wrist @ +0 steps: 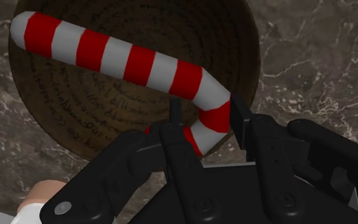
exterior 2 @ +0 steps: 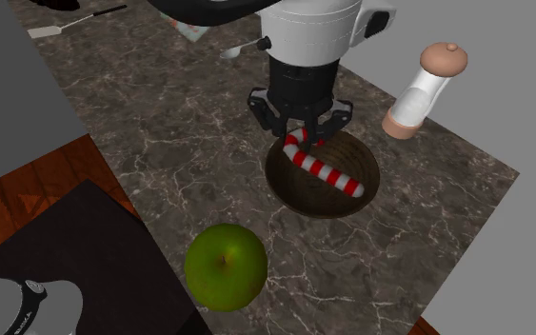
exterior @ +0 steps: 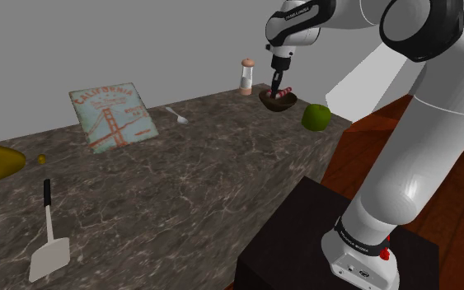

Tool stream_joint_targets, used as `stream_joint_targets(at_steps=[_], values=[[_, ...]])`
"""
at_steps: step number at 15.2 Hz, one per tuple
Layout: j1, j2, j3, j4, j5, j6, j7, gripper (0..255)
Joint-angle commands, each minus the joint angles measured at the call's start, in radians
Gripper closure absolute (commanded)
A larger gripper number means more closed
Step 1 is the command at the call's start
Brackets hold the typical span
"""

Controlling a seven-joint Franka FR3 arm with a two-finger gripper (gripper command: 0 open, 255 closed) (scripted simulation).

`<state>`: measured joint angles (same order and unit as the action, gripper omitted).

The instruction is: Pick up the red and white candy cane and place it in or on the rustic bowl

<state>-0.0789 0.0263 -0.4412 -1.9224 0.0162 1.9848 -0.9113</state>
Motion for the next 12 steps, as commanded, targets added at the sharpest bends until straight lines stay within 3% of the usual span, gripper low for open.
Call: stream_joint_targets(at_steps=[1,7,8,12], values=[[-0.001,0.001,-0.001,-0.005,0.001,0.006,-0.002,255],[-0.001,0.001,-0.001,-0.005,0.001,0.006,-0.002,255],[-0.001,0.001,-0.001,-0.005,0.001,0.006,-0.002,0],[-0.001,0.001,-0.001,-0.005,0.001,0.006,-0.002,0]])
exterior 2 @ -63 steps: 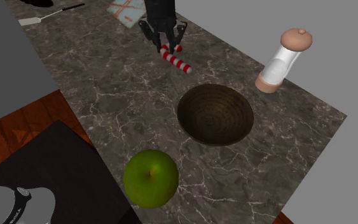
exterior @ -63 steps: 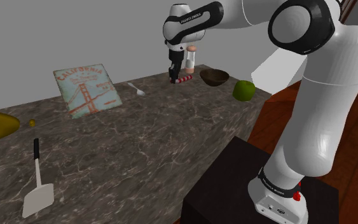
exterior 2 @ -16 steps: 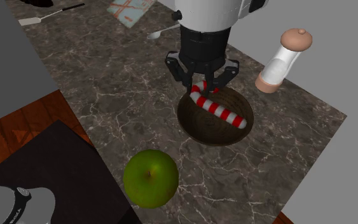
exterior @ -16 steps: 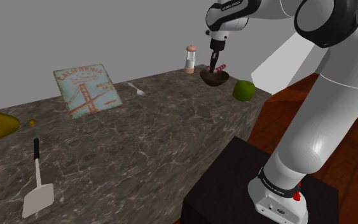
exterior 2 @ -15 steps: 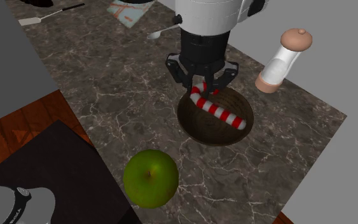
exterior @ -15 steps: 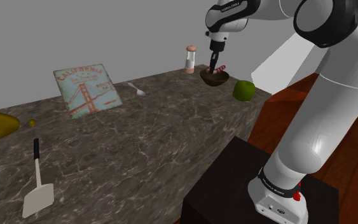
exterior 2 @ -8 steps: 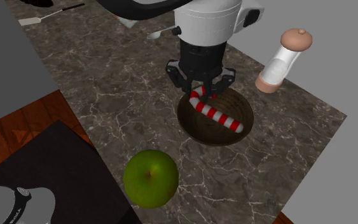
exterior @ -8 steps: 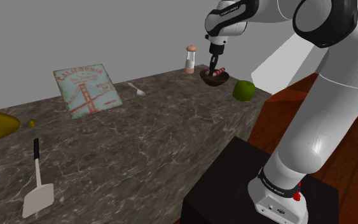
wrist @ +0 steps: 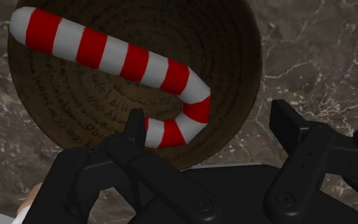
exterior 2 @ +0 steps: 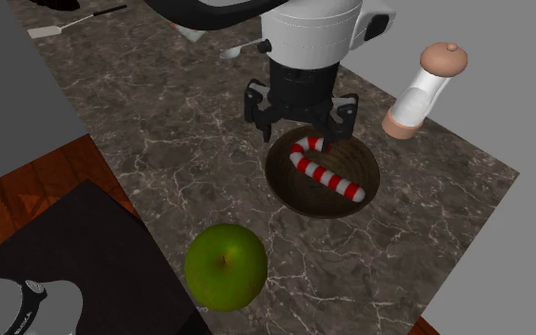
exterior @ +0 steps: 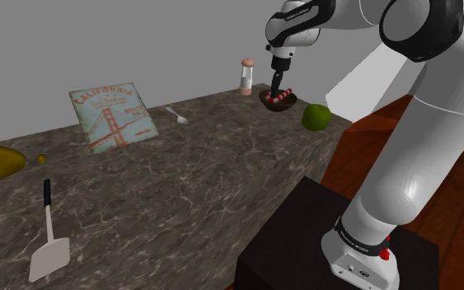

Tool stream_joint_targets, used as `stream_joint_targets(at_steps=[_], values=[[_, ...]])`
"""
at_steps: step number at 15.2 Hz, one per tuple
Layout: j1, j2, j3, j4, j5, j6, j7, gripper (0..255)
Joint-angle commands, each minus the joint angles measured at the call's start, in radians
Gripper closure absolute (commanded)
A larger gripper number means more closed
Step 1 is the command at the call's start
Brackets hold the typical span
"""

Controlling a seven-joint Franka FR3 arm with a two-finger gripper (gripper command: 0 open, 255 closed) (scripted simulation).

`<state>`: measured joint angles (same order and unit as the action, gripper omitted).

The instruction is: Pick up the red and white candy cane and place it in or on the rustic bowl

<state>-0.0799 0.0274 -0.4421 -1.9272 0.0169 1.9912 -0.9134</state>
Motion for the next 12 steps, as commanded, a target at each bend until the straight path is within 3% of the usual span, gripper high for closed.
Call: stream_joint_targets(at_steps=[1,5,12], values=[[0.000,0.000,0.000,0.000,0.000,0.000,0.000,0],[0.002,-0.025,0.001,0.100,-0.012,-0.123,0.009,0],[0.002,-0.025,0.001,0.100,-0.012,-0.123,0.009,0]])
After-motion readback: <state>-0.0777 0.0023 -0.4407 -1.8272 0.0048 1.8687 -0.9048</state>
